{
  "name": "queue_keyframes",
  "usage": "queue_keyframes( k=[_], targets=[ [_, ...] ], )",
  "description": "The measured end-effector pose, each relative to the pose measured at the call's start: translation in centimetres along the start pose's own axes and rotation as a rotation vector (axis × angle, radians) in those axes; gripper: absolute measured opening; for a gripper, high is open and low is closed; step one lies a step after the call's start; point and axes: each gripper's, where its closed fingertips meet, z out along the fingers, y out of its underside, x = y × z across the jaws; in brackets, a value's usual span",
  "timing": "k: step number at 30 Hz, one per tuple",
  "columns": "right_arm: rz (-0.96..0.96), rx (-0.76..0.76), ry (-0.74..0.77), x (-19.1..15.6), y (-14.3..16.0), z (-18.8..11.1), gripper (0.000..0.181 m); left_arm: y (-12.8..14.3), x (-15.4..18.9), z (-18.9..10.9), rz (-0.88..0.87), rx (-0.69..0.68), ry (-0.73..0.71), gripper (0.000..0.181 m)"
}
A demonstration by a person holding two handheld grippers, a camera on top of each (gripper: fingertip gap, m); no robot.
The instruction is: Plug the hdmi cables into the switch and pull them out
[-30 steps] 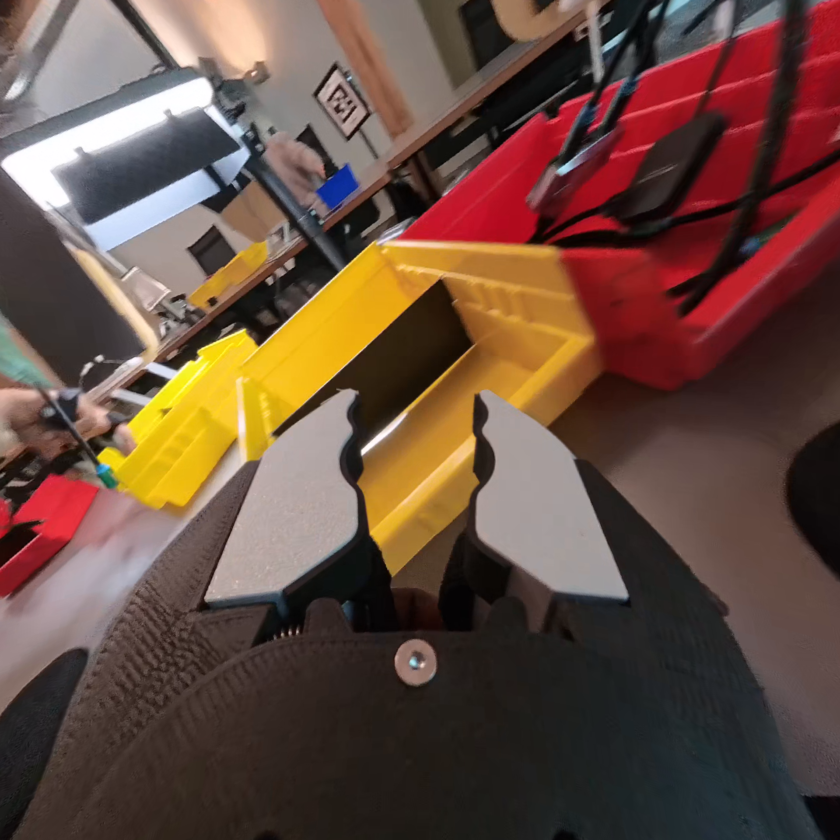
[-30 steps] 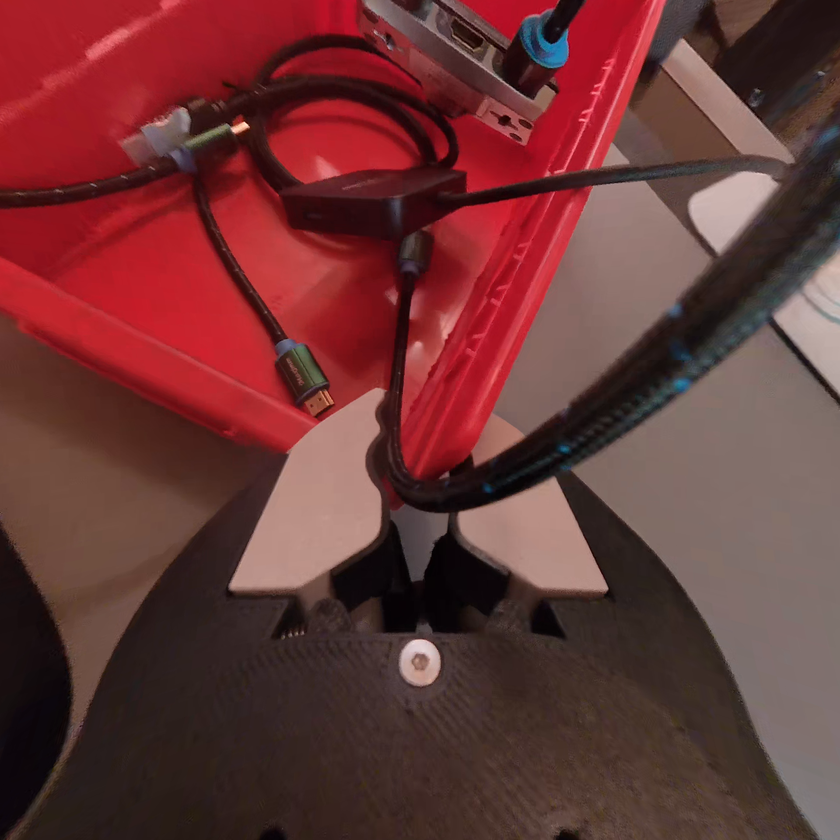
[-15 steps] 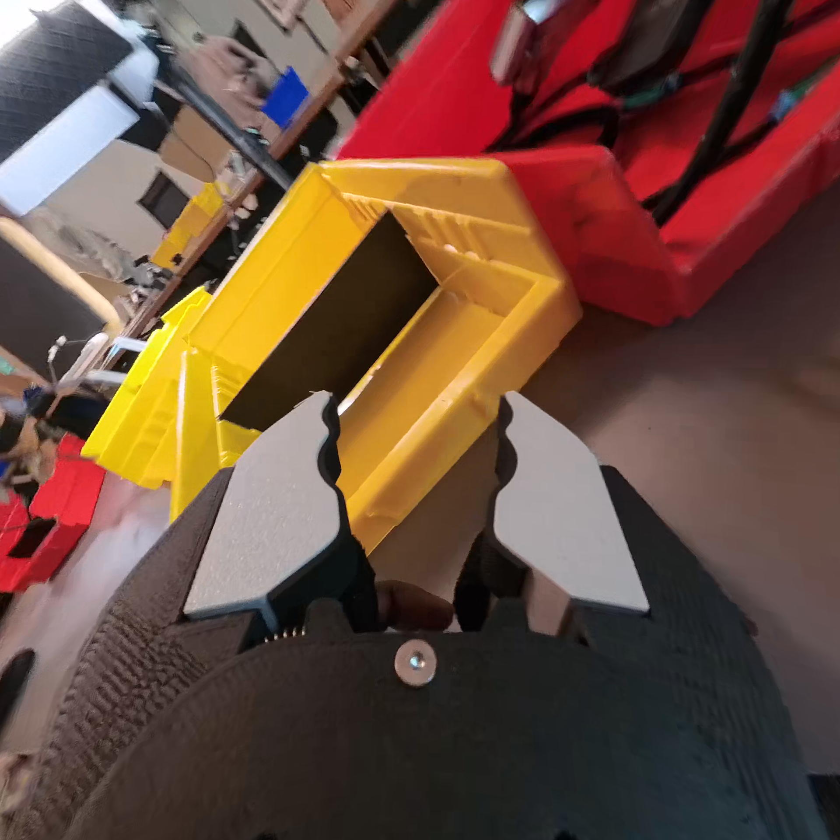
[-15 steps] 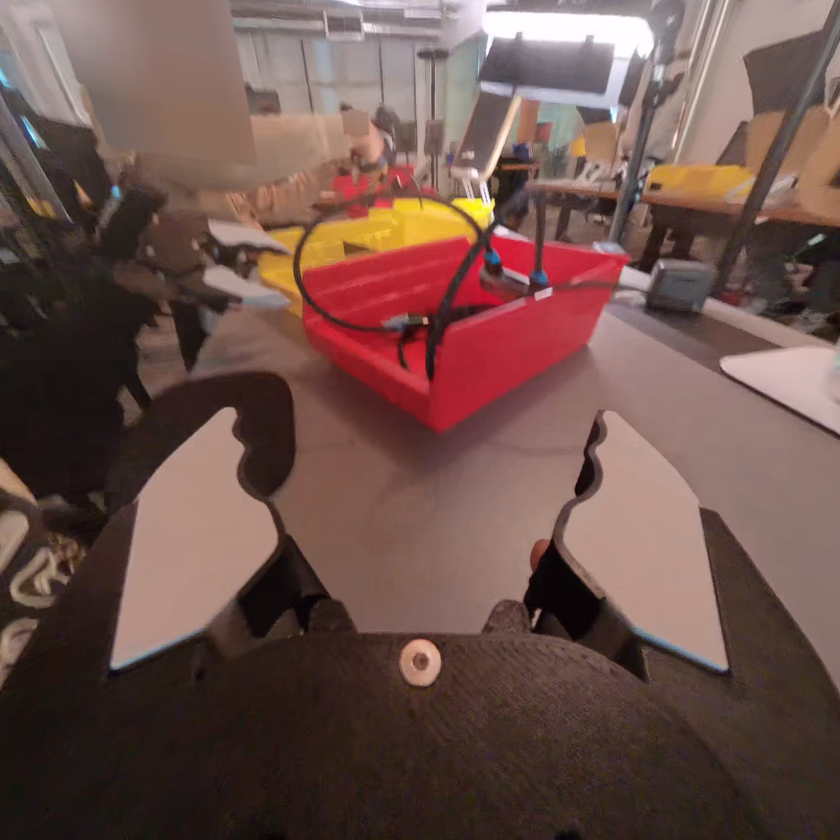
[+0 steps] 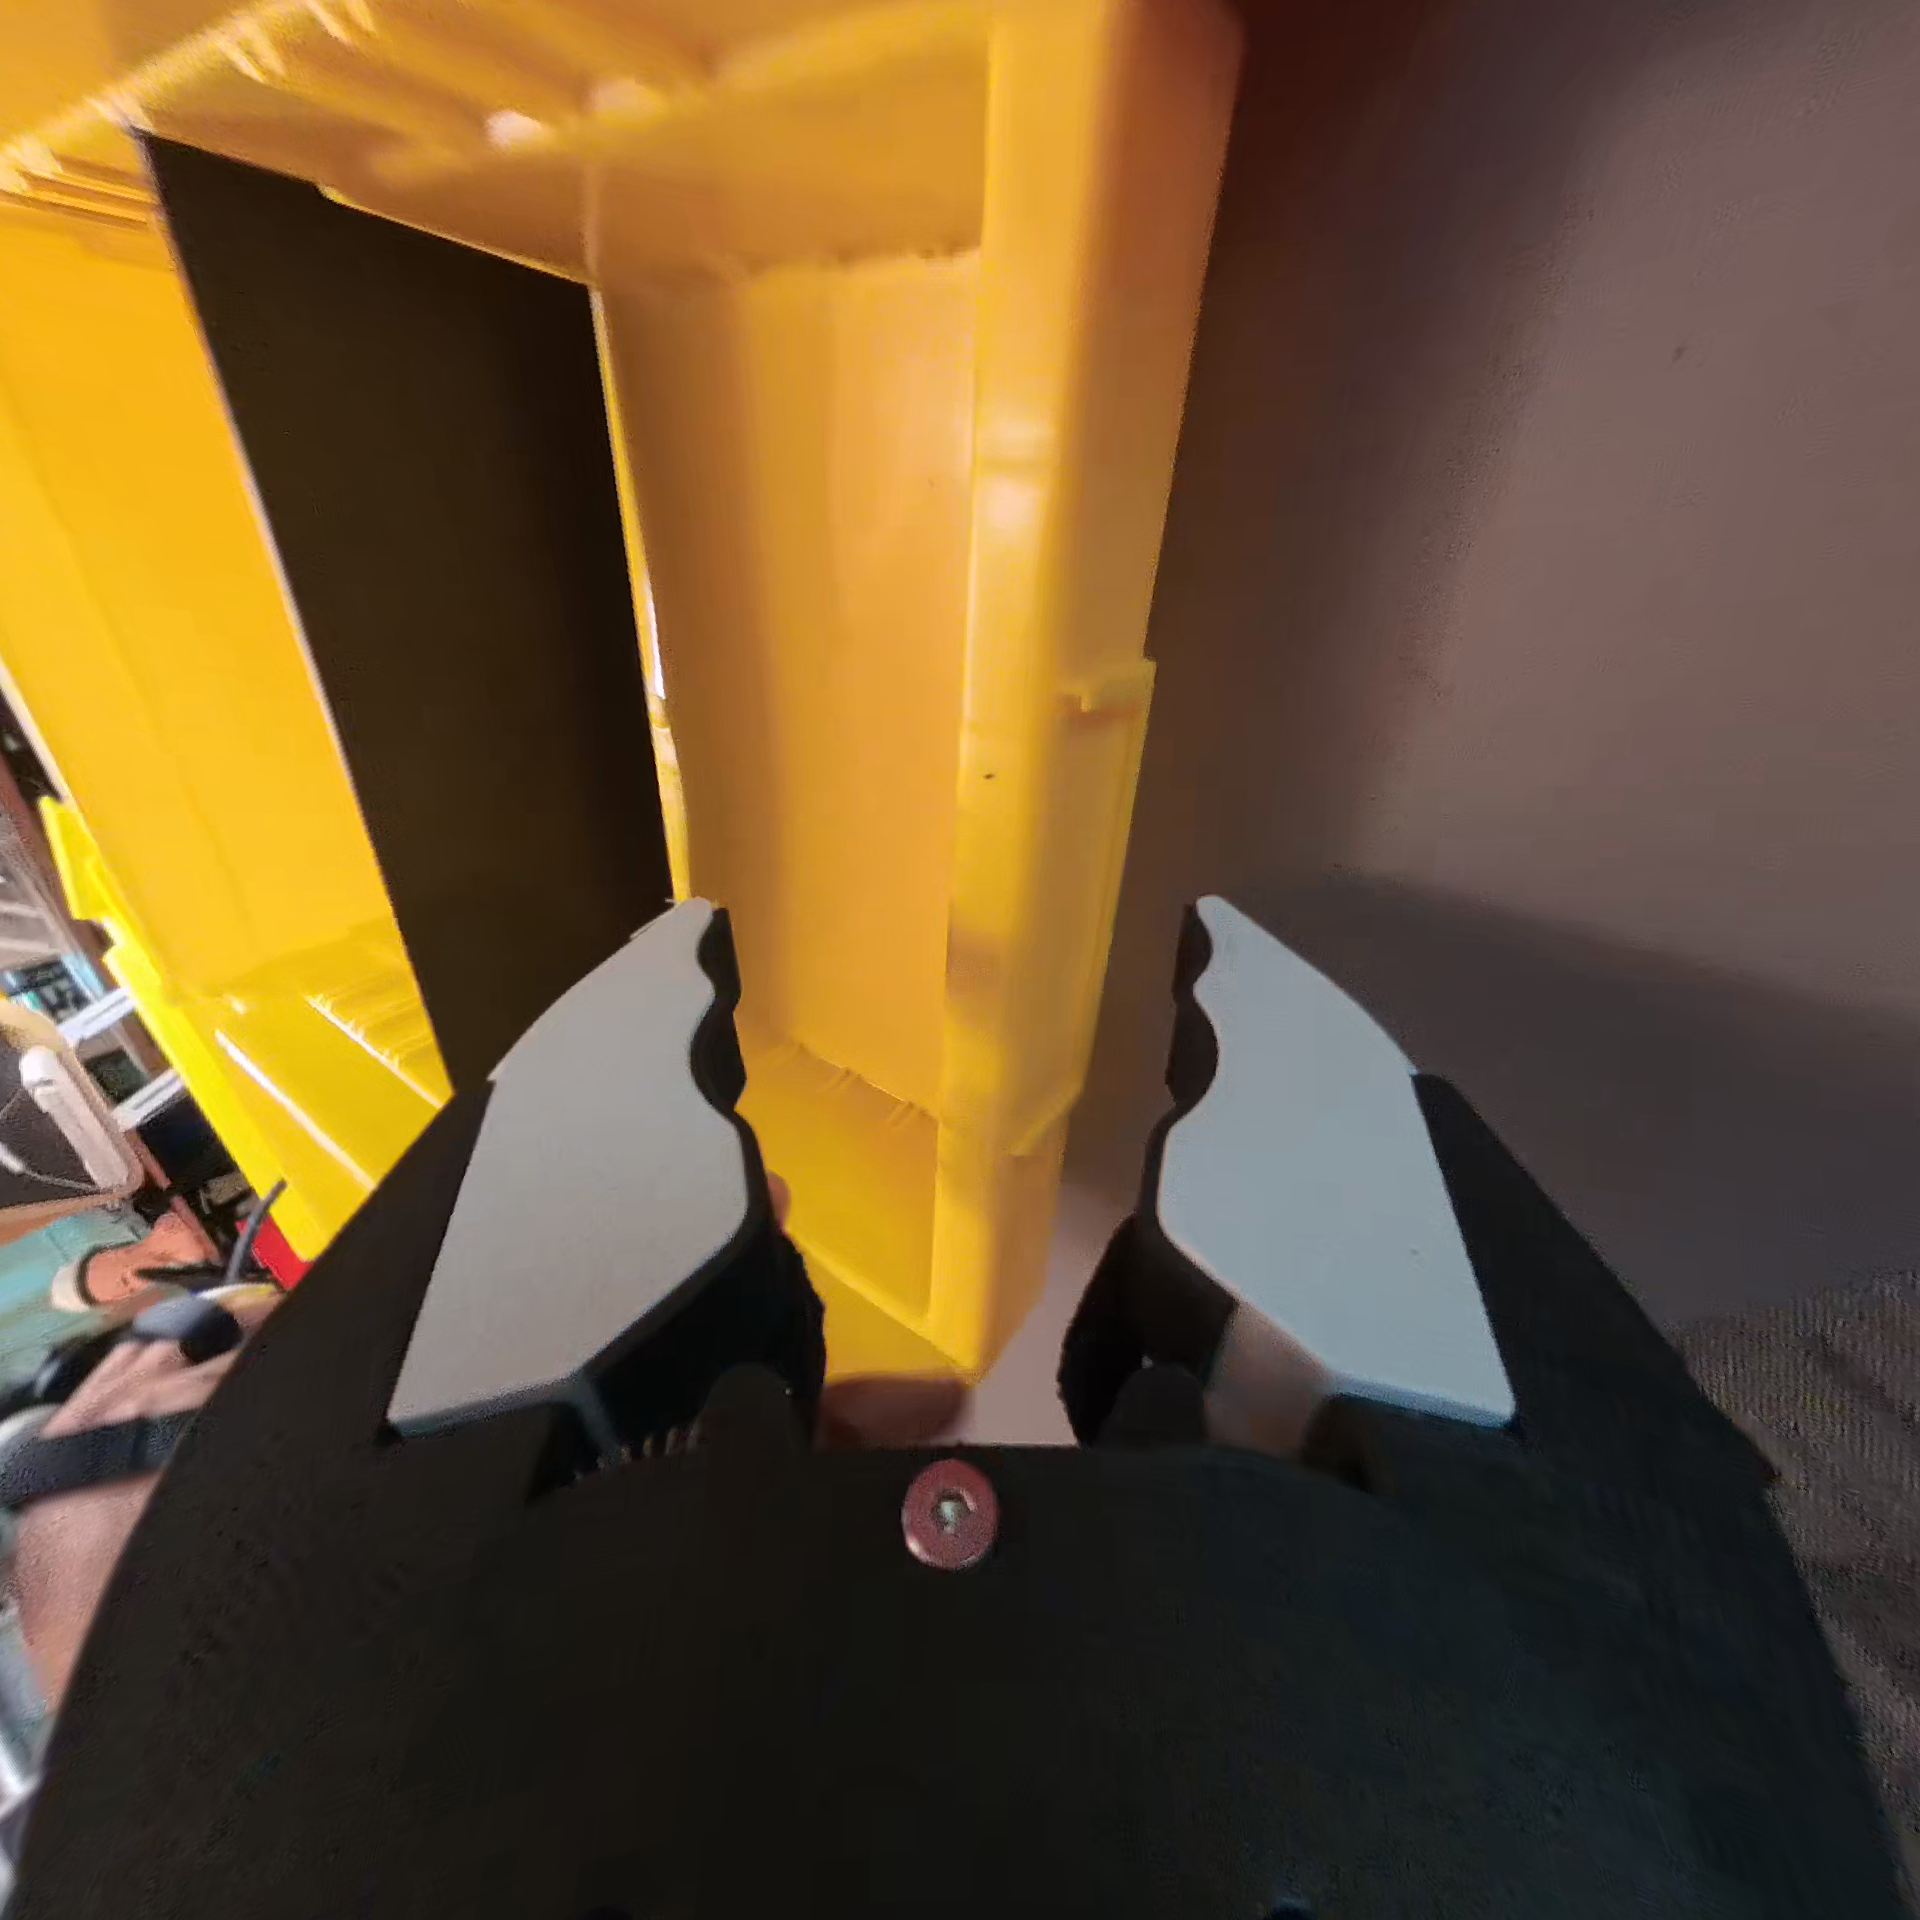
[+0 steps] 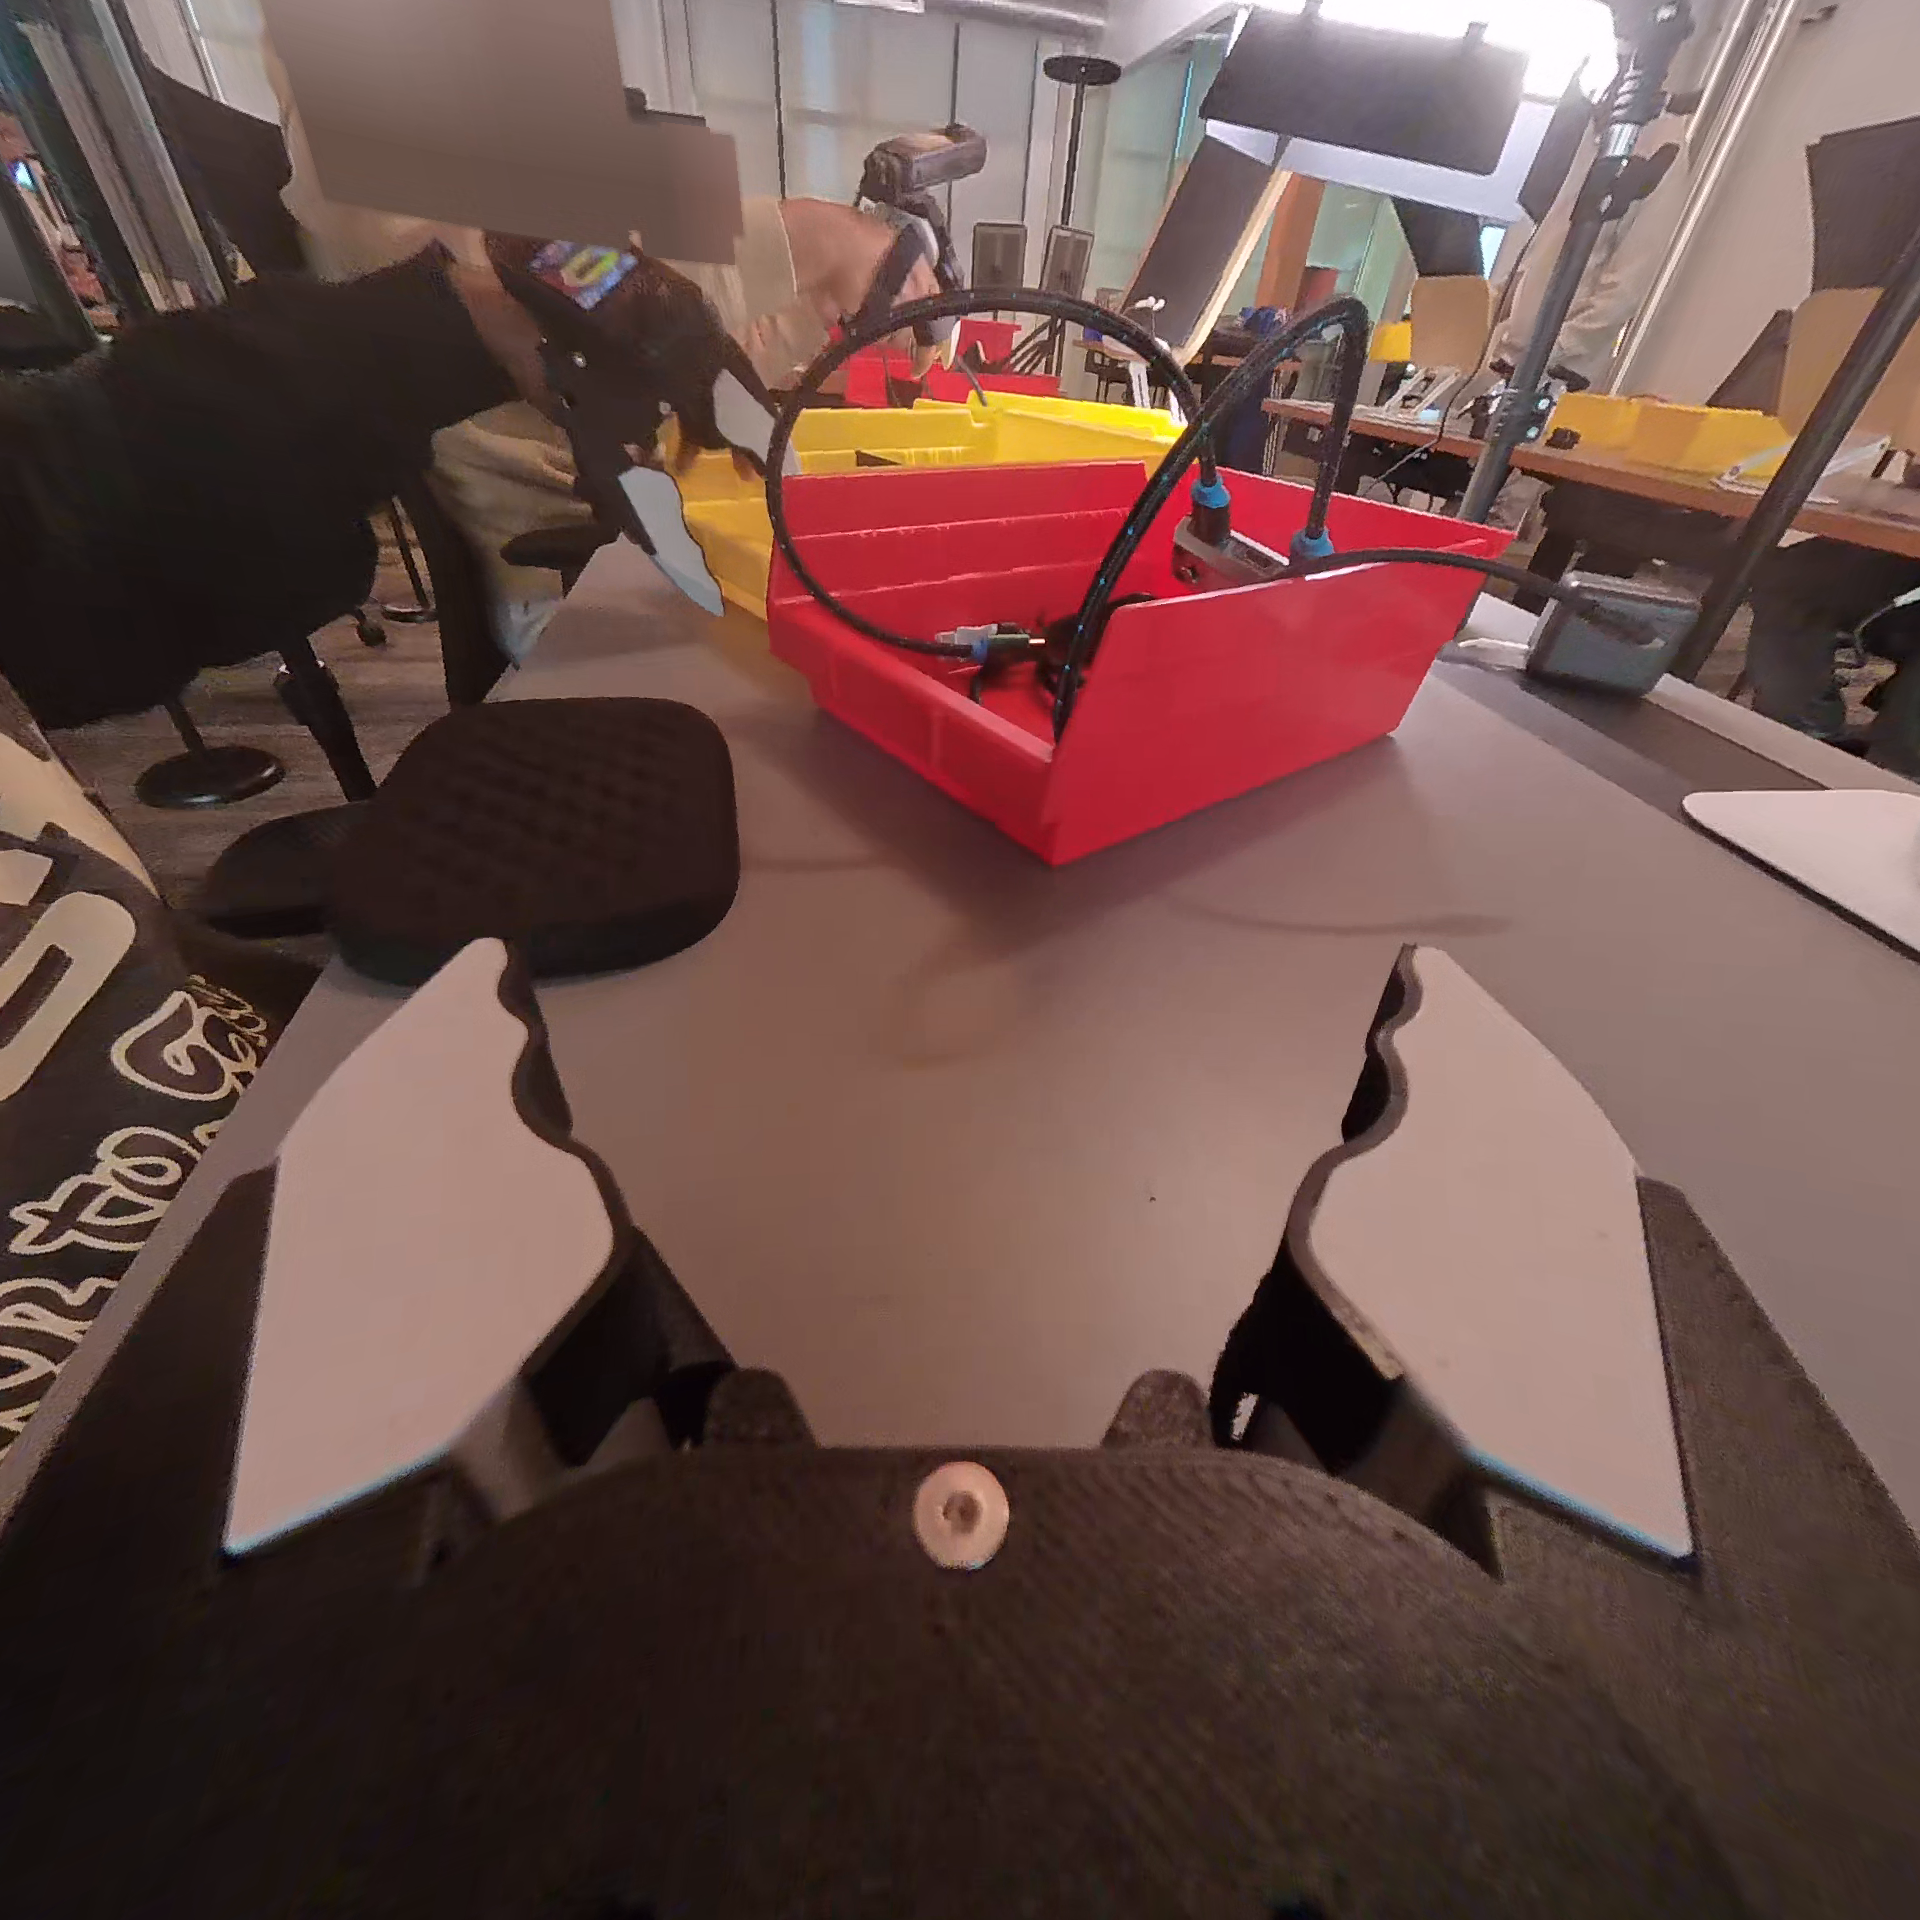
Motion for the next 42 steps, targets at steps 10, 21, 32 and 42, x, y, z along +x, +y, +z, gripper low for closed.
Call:
queue_keyframes(
  k=[10, 21, 32, 42],
  targets=[
    [0.008, 0.011, -0.001, 0.0, -0.1, -0.2, 0.146, 1.0, 0.7, 2.0, 0.193, -0.094, 0.013, 0.033],
    [0.032, 0.024, 0.009, 0.3, -0.3, -0.4, 0.144, 1.6, 0.4, 1.6, 0.018, -0.144, -0.270, 0.031],
    [0.051, 0.033, 0.019, 0.6, -0.3, -0.5, 0.140, 0.8, 0.0, 0.5, -0.028, -0.139, -0.410, 0.030],
    [0.028, 0.017, 0.037, 0.7, -0.2, -0.4, 0.144, -0.7, -4.1, -5.7, -0.025, -0.143, -0.681, 0.030]
  ],
)
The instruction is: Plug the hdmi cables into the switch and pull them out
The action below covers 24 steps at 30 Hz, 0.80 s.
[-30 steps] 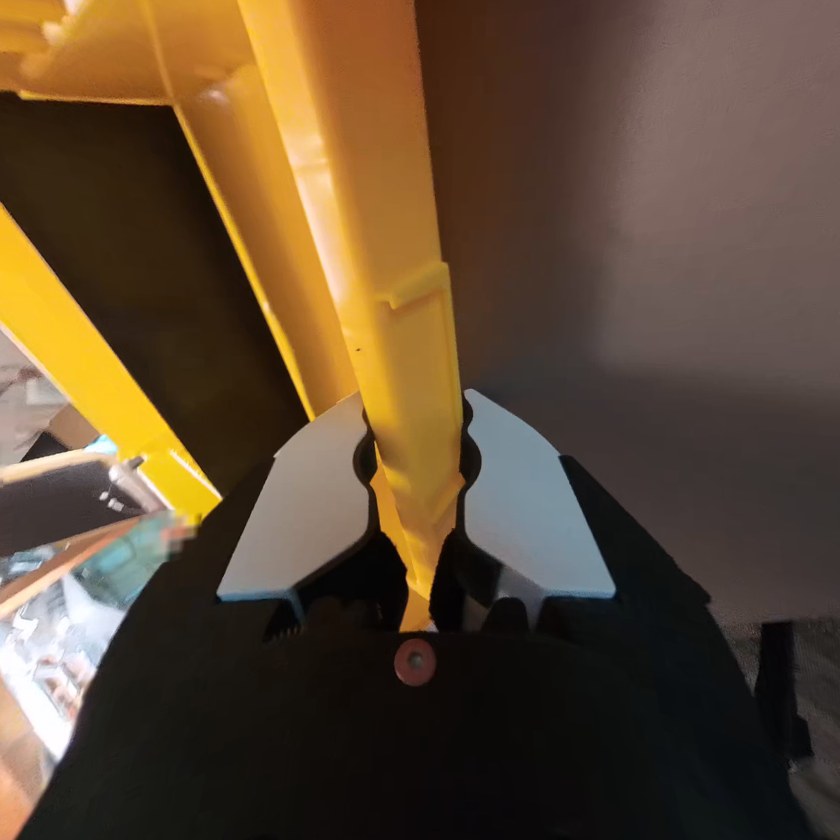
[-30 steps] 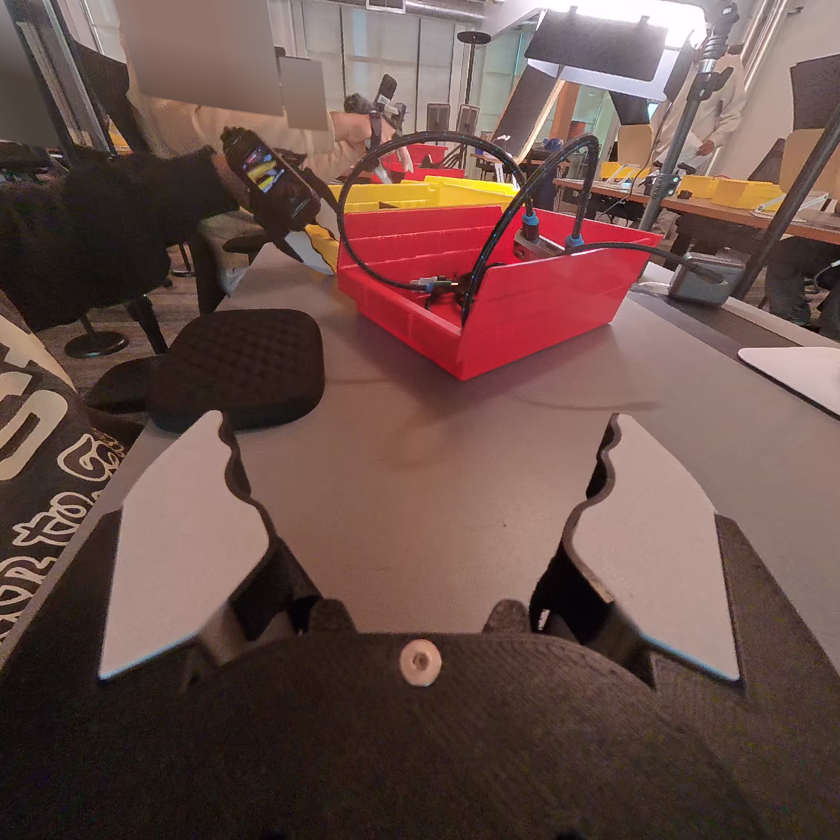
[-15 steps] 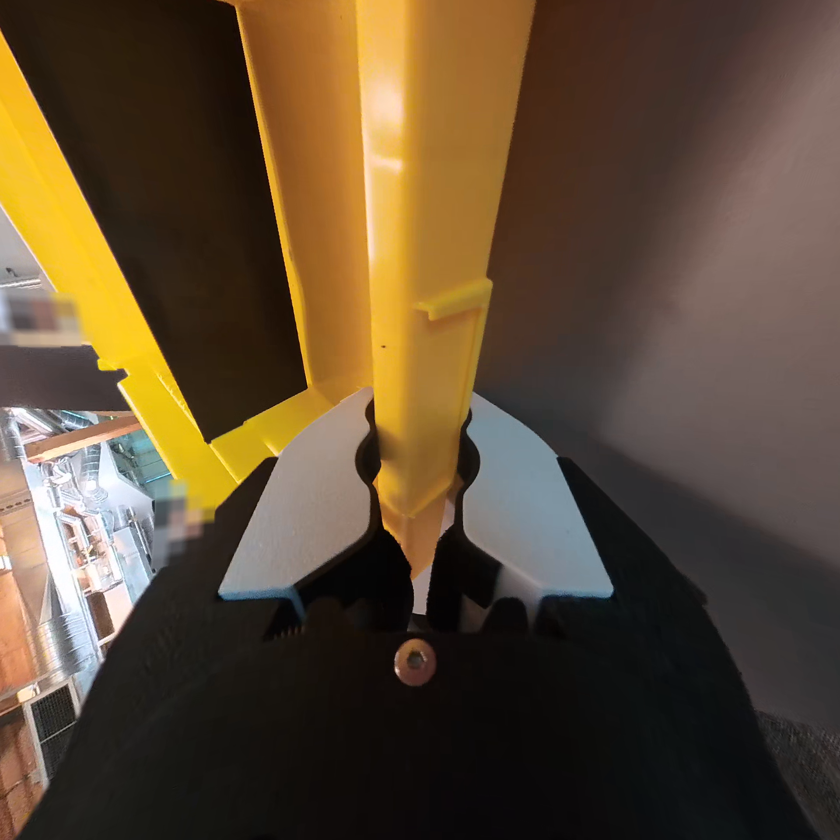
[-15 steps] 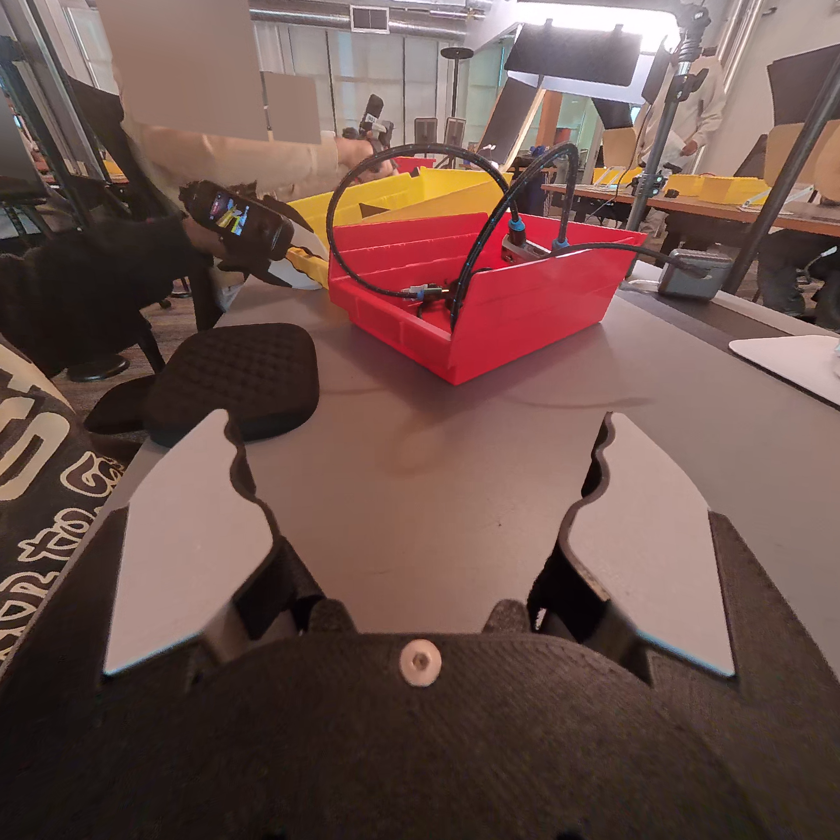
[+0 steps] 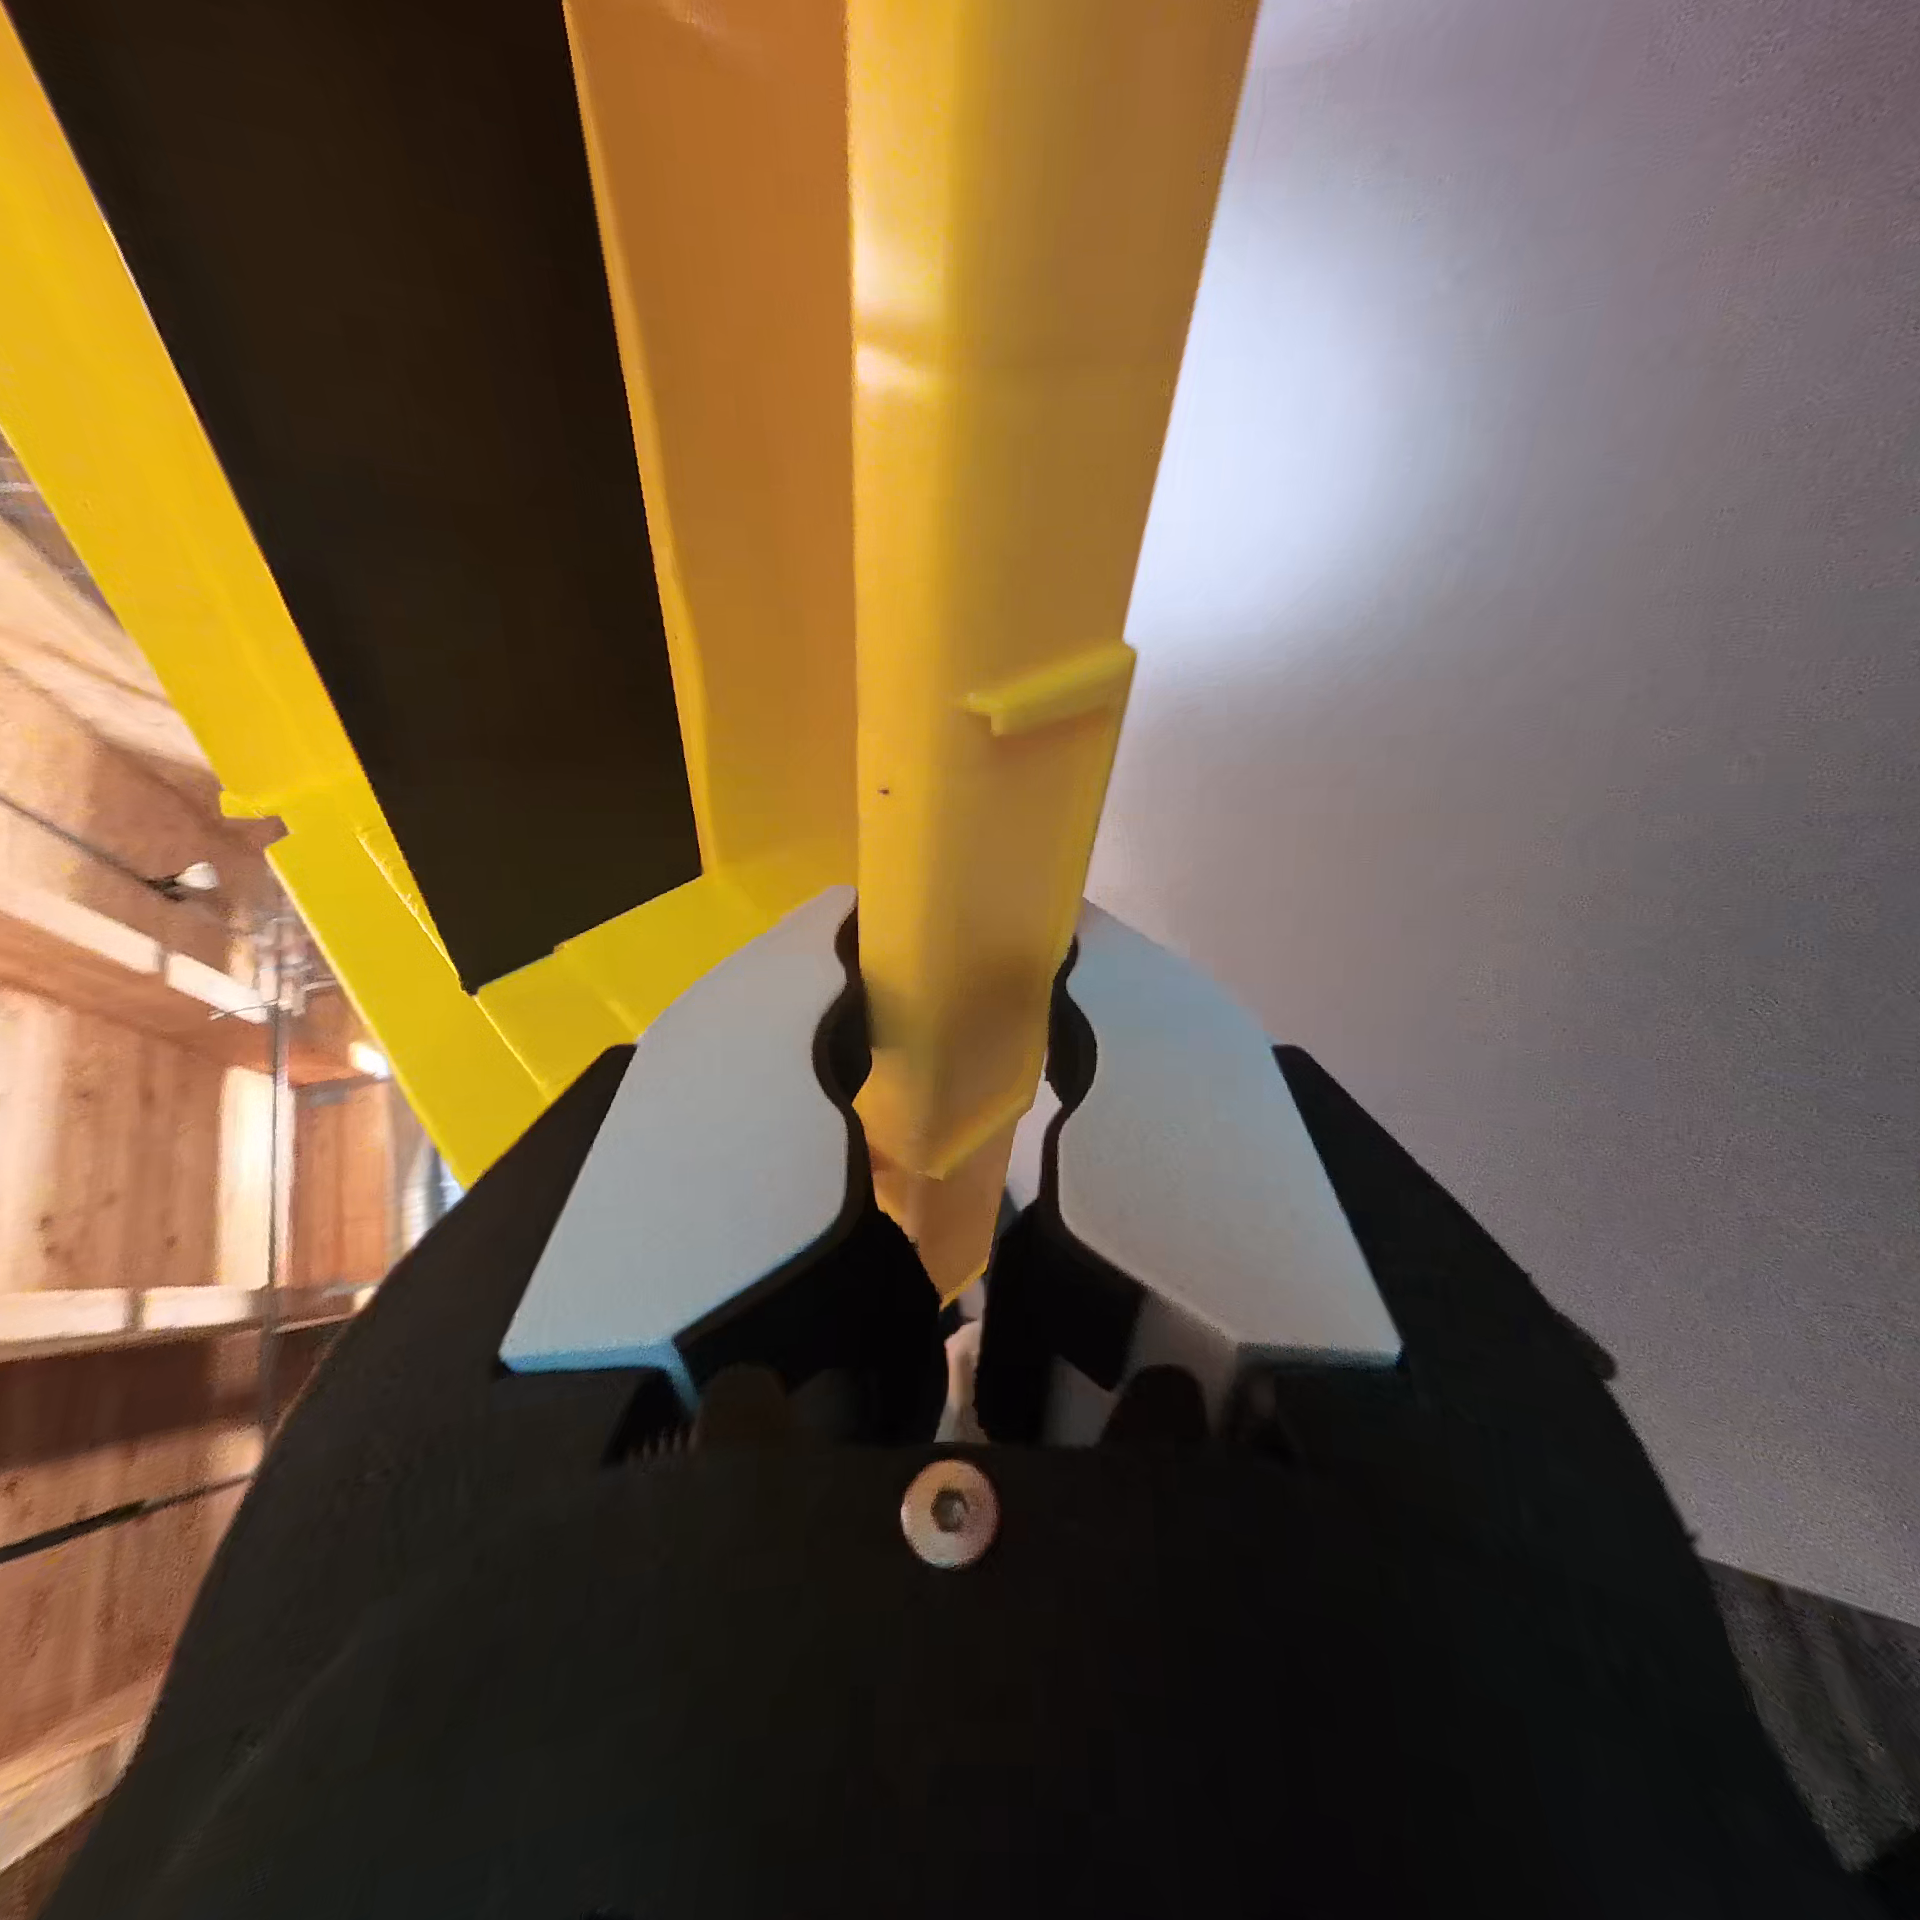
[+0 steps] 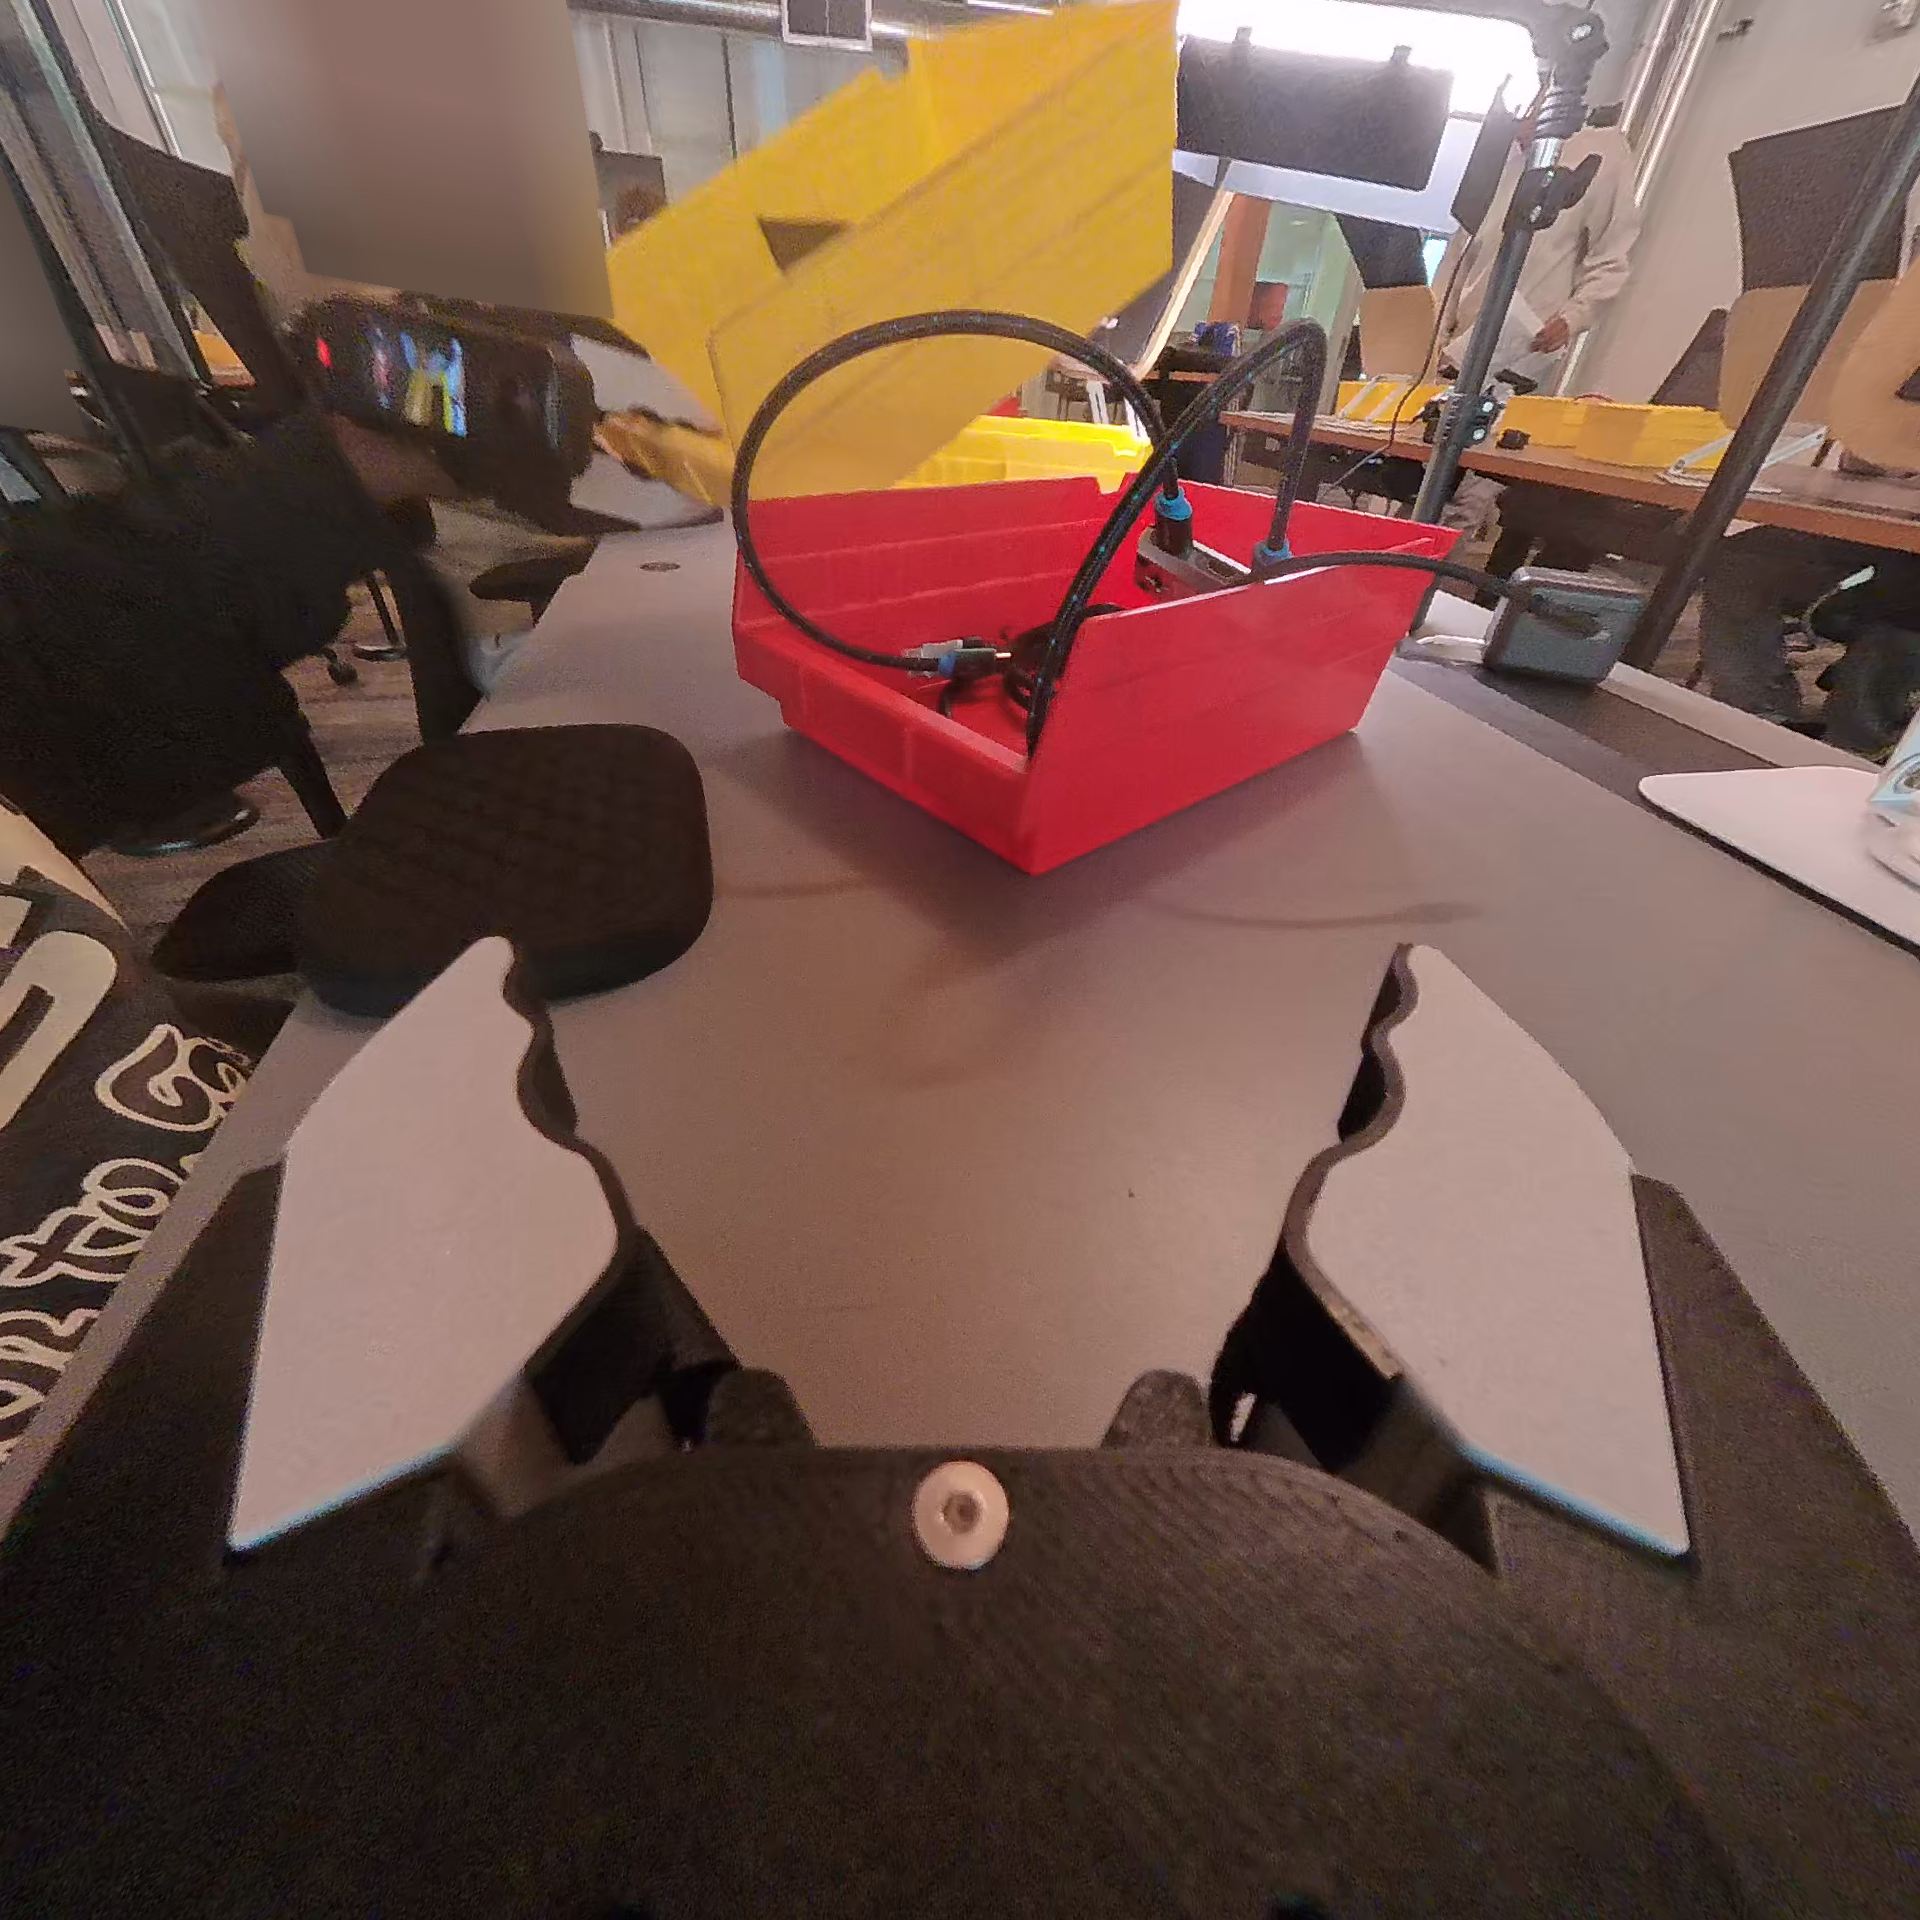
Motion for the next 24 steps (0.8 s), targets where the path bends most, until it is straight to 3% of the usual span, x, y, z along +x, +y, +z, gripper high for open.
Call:
queue_keyframes(
  k=[9, 12, 18, 21, 24],
  targets=[
    [-0.097, -0.047, 0.002, -0.7, 0.5, 0.3, 0.146, -2.3, -7.7, -4.2, -0.083, 0.044, -0.161, 0.030],
    [-0.180, -0.056, 0.071, 0.2, 0.3, 0.0, 0.146, -3.5, -10.0, -5.6, -0.060, 0.068, -0.229, 0.029],
    [-0.270, 0.032, 0.483, 6.3, -3.1, -3.8, 0.146, -9.4, -12.1, -9.4, -0.031, 0.240, -0.290, 0.029],
    [-0.218, 0.032, 0.754, 10.2, -3.7, -7.7, 0.140, -14.1, -12.0, -11.8, -0.040, 0.375, -0.264, 0.029],
    [-0.152, 0.027, 0.922, 12.6, -3.9, -11.4, 0.140, -19.4, -11.2, -14.5, -0.052, 0.537, -0.212, 0.029]
  ],
)
